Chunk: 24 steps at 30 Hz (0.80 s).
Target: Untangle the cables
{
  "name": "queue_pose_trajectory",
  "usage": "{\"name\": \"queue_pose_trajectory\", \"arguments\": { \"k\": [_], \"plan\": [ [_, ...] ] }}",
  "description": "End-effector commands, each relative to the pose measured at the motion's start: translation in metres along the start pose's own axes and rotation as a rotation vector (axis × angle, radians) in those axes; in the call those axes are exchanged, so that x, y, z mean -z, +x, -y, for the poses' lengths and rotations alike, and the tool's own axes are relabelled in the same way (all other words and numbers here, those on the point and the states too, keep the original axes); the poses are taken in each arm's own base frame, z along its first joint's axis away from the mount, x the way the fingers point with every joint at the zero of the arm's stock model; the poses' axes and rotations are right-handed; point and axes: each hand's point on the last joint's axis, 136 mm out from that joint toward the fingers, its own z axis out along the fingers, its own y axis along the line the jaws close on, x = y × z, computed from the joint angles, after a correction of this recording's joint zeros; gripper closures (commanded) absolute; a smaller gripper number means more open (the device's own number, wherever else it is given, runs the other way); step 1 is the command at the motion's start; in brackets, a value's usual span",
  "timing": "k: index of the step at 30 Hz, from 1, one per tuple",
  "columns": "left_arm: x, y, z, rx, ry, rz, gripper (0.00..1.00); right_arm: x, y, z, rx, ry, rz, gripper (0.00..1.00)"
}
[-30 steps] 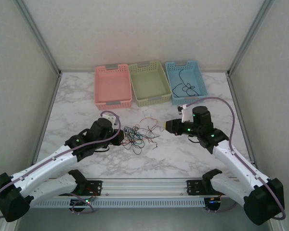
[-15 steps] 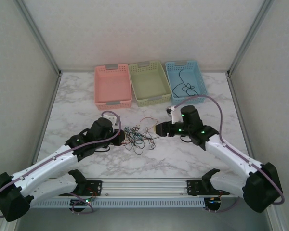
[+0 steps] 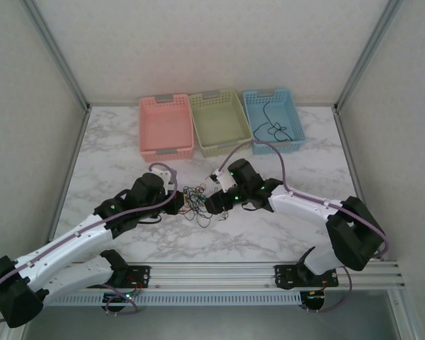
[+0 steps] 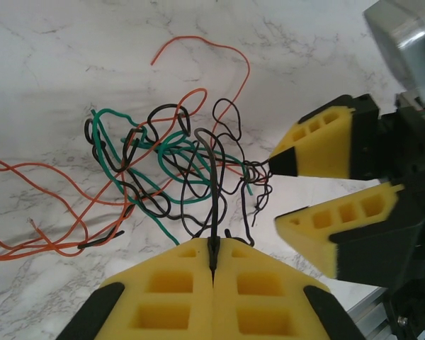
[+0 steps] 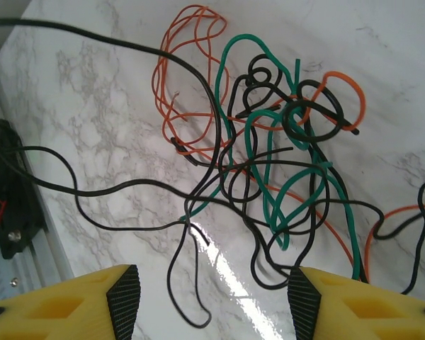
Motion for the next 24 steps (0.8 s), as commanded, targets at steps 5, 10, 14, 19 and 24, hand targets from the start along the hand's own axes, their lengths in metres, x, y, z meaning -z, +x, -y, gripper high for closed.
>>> {"name": "queue_pose_trajectory", "arguments": {
  "k": [5, 10, 14, 19, 24],
  "plan": [
    [0.012, -0.011, 0.013, -0.003, 0.045, 0.013, 1.0, -0.008, -0.021, 0.003, 0.183, 0.086, 0.034, 0.4],
    [0.015, -0.013, 0.015, -0.007, 0.051, 0.016, 1.0, -0.014, -0.029, 0.016, 0.214, 0.158, 0.035, 0.43],
    [0.017, -0.013, 0.016, -0.004, 0.055, 0.018, 1.0, -0.019, -0.031, 0.015, 0.215, 0.143, 0.02, 0.57],
    [0.02, -0.013, 0.016, -0.003, 0.057, 0.022, 1.0, -0.021, -0.029, 0.012, 0.213, 0.116, 0.022, 0.74],
    [0.022, -0.014, 0.015, 0.0, 0.055, 0.033, 1.0, -0.009, -0.031, 0.005, 0.223, 0.104, 0.057, 0.98]
  ]
}}
